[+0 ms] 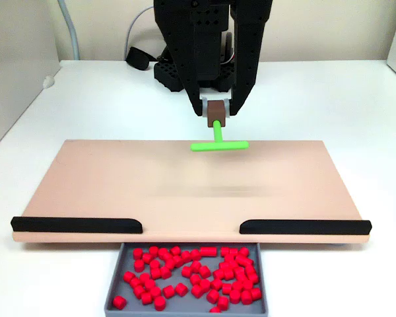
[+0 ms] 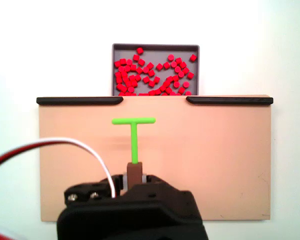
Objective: Push granules from bottom to the grey container
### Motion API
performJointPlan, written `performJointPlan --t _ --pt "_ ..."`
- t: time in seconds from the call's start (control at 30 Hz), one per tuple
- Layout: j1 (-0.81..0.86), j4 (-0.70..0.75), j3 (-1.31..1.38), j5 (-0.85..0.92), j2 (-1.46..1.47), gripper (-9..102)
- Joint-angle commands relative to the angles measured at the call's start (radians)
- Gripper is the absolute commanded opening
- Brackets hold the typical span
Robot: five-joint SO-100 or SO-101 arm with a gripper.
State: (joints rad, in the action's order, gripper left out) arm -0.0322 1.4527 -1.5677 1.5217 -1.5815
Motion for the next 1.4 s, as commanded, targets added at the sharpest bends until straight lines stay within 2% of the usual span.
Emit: performJointPlan --t 0.0,0.43,1.37 --pt "0.021 -0.002 -0.089 0.026 -0.126 0" --pt "0.038 -0.002 -0.256 0.009 -0.275 0" --pt "0.071 -0.003 -0.256 -0.041 -0.247 0"
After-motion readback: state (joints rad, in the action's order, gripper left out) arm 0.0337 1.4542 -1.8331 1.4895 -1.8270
